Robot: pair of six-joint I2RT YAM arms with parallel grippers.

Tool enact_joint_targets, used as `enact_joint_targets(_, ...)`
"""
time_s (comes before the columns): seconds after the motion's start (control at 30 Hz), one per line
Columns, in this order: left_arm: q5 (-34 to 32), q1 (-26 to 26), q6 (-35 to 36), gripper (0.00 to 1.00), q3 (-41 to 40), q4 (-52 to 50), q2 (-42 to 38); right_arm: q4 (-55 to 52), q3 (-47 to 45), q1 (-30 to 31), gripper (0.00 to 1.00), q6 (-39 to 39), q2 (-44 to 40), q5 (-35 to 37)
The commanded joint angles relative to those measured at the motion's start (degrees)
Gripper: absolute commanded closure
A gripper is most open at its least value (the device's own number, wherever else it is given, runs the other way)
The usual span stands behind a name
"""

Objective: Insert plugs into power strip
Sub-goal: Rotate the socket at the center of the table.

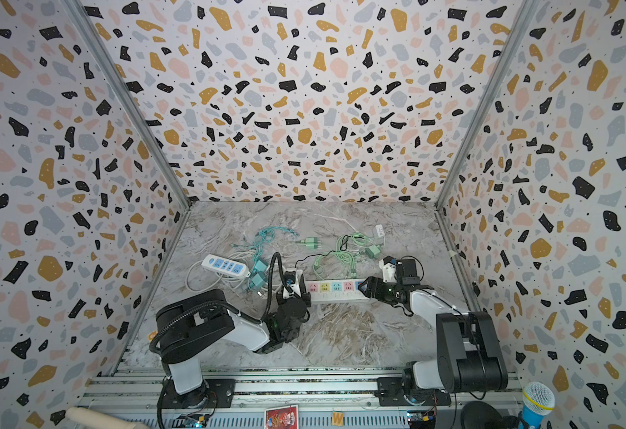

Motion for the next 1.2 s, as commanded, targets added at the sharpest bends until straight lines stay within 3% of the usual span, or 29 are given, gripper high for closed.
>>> enact_joint_targets(0.0, -1.0, -0.7, -1.4, 1.00, 0.6, 0.3, -0.1, 2.3, 0.2, 0.0, 0.23, 1.1, 0.5, -2.8)
enact_joint_targets(0.4, -2.9, -0.6, 0.2, 1.00, 0.3, 1.1, -0.5, 5.8, -3.4, 4.9, 0.24, 5.2, -2.4, -8.0)
enact_joint_targets(0.77, -2.8, -0.4, 1.0, 1.00, -3.6, 7.4, 0.2, 7.4, -5.4, 4.9, 0.24, 5.6, -3.1, -8.2)
enact_joint_targets(1.17, -1.3, -2.1, 0.7, 1.00, -3.4, 4.7, 1.9, 9.8, -5.0, 4.4, 0.24, 5.8, -1.0, -9.8)
